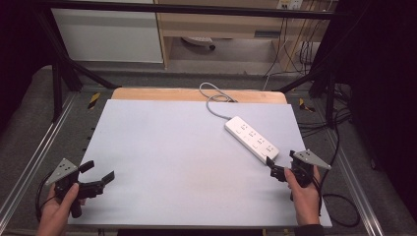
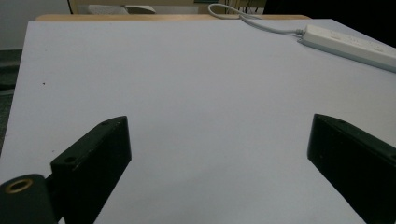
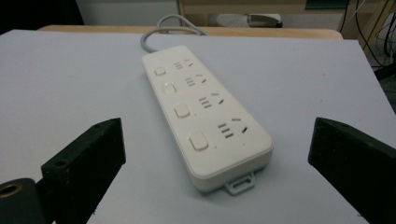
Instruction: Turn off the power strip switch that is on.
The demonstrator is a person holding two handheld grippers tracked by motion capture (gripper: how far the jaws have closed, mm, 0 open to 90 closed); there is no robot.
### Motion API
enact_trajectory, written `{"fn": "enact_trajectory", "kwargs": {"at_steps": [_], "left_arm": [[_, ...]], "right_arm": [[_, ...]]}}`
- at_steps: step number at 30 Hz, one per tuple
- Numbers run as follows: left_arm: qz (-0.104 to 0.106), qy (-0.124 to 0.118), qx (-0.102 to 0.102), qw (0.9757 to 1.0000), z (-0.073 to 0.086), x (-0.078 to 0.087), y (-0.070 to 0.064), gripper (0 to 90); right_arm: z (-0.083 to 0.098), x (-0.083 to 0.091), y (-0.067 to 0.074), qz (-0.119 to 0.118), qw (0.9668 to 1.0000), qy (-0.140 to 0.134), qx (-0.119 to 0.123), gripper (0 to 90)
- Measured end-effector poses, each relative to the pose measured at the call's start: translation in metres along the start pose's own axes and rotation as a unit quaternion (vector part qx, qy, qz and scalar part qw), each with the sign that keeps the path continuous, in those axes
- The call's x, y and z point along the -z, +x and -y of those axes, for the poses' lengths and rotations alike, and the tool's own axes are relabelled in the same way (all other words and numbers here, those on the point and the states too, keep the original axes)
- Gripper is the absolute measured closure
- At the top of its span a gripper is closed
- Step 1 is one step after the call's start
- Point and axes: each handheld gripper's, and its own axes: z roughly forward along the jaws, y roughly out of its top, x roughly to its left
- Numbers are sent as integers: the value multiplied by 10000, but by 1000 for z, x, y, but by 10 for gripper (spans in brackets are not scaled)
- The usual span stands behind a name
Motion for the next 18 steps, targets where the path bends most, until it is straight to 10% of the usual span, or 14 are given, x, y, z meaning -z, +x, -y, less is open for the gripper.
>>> {"fn": "enact_trajectory", "kwargs": {"at_steps": [18], "left_arm": [[-36, 6, -23, 10000, 1, 1, 1, 57]], "right_arm": [[-46, -18, 2, -99, 9999, -91, -6, 46]]}}
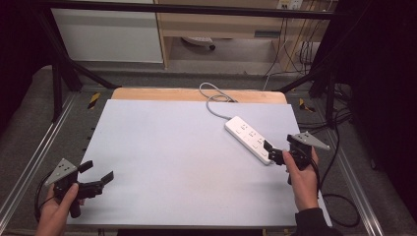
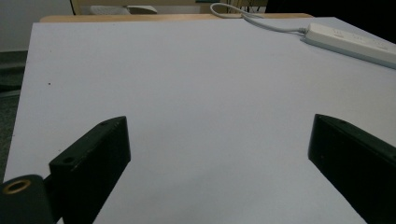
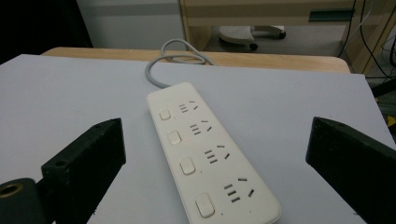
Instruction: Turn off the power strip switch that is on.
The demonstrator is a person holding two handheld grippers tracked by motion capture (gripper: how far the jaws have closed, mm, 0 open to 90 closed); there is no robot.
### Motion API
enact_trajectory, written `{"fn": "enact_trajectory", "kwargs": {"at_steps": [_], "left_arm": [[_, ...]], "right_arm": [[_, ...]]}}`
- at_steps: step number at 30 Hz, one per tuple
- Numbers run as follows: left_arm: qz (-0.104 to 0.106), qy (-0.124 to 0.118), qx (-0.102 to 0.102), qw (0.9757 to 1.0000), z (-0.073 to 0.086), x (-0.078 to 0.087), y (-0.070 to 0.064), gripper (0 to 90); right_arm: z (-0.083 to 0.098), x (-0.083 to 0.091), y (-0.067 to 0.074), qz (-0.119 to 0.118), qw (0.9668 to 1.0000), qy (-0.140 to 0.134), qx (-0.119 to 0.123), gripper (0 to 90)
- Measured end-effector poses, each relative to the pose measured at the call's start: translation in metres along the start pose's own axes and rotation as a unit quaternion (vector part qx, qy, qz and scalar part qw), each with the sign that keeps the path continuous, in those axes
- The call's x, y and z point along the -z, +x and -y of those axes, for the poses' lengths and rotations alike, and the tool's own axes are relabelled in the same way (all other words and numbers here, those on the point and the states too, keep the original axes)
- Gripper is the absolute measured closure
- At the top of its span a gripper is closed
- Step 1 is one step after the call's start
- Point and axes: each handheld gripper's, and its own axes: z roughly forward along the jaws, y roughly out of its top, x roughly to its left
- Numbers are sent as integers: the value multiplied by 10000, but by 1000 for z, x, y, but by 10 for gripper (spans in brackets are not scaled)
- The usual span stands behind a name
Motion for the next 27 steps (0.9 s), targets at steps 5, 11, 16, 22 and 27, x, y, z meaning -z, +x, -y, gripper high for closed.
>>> {"fn": "enact_trajectory", "kwargs": {"at_steps": [5, 11, 16, 22, 27], "left_arm": [[6, 4, -10, 10000, 0, 0, 0, 57], [19, 7, -16, 10000, 0, 0, 0, 57], [27, 0, -24, 10000, 0, 0, 0, 57], [40, -2, -22, 10000, 0, 0, 0, 57], [43, -11, -20, 10000, 0, 0, 1, 57]], "right_arm": [[-9, -8, 1, -85, 10000, -17, 24, 43], [-18, -23, 3, -69, 10000, 14, 28, 53], [-24, -33, 2, -61, 9999, -39, -97, 58], [-27, -43, 4, -82, 9998, -46, -172, 60], [-29, -55, 7, -34, 9999, -29, -149, 57]]}}
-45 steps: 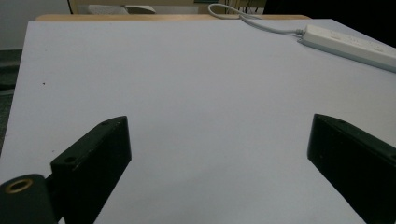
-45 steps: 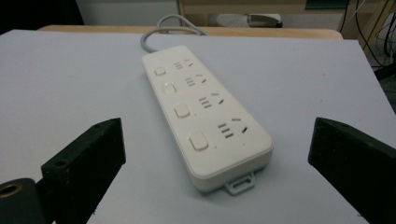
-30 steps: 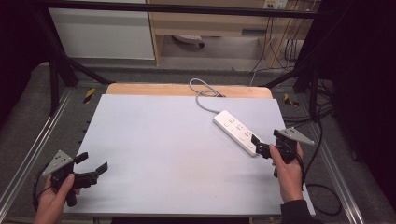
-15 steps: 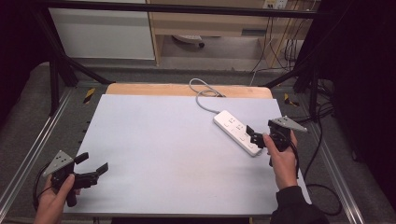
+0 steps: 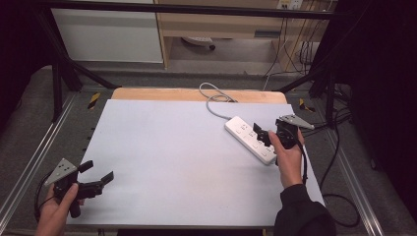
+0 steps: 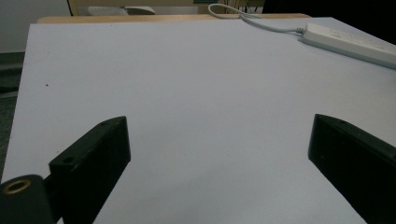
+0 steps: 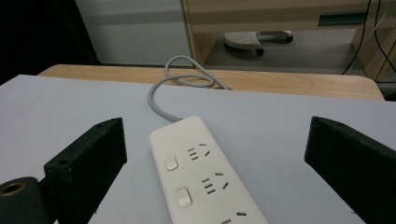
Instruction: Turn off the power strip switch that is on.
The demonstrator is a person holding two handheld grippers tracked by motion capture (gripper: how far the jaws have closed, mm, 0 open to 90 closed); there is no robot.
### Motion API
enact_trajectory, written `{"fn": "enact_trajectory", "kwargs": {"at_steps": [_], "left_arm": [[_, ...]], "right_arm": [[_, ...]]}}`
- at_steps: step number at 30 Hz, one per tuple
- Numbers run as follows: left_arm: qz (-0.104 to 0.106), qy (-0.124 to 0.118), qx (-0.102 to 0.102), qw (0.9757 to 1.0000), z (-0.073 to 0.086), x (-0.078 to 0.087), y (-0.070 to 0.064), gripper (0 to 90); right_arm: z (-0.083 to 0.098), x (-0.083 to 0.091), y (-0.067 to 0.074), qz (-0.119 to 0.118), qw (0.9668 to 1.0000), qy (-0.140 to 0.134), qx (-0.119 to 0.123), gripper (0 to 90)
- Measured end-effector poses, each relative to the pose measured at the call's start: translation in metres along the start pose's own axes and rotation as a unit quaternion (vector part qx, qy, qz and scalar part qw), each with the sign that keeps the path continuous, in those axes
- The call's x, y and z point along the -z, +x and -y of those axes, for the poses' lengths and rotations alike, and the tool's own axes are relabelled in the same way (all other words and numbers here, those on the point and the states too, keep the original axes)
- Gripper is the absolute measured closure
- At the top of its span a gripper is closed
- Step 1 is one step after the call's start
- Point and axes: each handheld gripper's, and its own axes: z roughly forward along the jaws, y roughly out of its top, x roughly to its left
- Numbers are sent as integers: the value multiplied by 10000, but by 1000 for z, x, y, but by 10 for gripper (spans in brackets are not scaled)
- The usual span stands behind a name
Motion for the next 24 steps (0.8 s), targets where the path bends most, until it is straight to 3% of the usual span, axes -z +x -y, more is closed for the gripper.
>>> {"fn": "enact_trajectory", "kwargs": {"at_steps": [14, 21, 24], "left_arm": [[12, -5, 3, 10000, 0, 0, 0, 57], [1, 1, -11, 10000, 0, 0, 1, 57], [4, 0, -18, 10000, 0, 0, 1, 57]], "right_arm": [[-1, -16, 4, 106, 9999, 70, -40, 89], [1, -23, 8, 151, 9998, 73, -96, 205], [2, -25, 10, 191, 9998, 86, -56, 298]]}}
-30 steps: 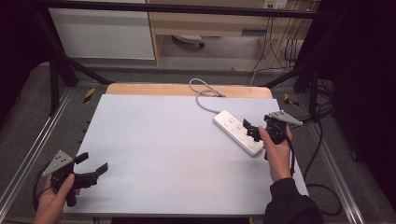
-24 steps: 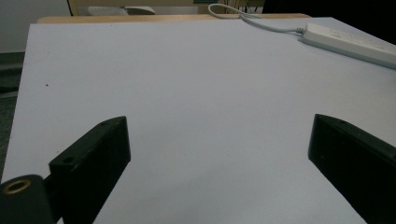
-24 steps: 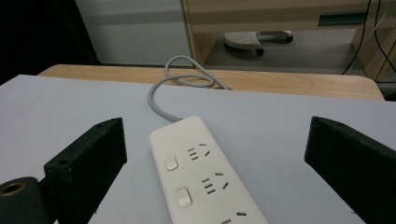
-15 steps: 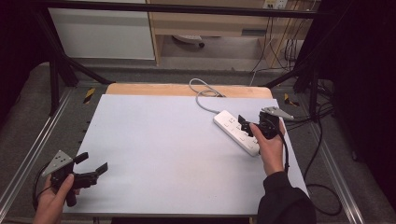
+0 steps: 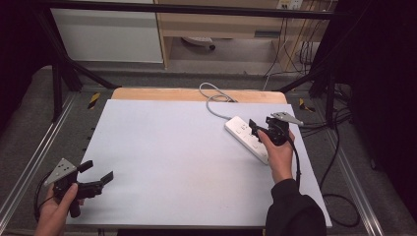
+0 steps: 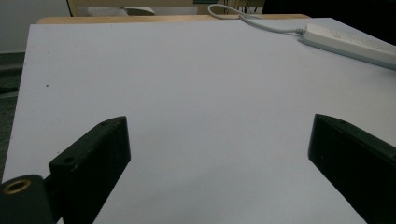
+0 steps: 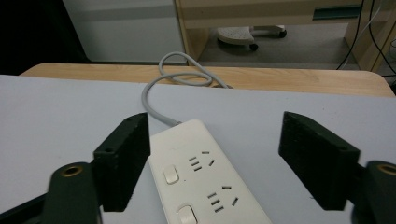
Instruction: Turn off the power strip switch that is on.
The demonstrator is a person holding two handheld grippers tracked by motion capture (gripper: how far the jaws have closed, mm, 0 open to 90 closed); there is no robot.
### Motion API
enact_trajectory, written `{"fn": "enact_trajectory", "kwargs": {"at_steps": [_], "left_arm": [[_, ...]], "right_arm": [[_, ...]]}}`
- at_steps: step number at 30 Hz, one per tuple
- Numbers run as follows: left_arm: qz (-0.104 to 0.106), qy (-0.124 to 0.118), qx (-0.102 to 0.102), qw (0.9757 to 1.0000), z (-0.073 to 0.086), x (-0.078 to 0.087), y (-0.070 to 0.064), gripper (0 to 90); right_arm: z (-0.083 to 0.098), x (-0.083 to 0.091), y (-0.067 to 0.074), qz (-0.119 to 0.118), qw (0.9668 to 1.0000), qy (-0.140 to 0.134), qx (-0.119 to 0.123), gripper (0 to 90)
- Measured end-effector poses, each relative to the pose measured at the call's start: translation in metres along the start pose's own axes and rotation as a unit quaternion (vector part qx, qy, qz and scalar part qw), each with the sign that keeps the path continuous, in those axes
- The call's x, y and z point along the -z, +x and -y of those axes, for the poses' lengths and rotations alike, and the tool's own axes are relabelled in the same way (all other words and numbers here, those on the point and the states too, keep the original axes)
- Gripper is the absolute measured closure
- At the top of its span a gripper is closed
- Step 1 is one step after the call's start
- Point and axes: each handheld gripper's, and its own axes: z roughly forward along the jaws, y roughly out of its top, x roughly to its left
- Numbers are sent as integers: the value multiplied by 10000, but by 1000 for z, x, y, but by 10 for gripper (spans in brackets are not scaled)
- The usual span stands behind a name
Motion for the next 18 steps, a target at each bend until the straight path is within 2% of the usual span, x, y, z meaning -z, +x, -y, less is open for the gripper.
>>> {"fn": "enact_trajectory", "kwargs": {"at_steps": [1, 5, 9, 12, 14, 15, 18], "left_arm": [[1, 0, 0, 10000, 0, 0, 0, 57], [-5, -5, 7, 10000, 0, 0, 0, 57], [5, -11, 15, 10000, 0, 0, 0, 57], [11, -7, 5, 10000, 0, 0, 1, 57], [10, -10, 5, 10000, 0, 0, 1, 57], [4, -9, 7, 10000, 0, 0, 1, 57], [13, -18, 13, 10000, 0, 0, 1, 57]], "right_arm": [[0, 0, 0, 0, 10000, 0, 0, 298], [1, -2, 2, 4, 10000, 47, 34, 413], [2, -4, 7, -7, 9999, -9, 132, 554], [1, -5, 9, -23, 9999, -51, 144, 593], [1, -6, 12, 9, 9997, -84, 215, 672], [1, -6, 12, 9, 9997, -84, 215, 672], [1, -8, 16, -12, 9995, -139, 275, 768]]}}
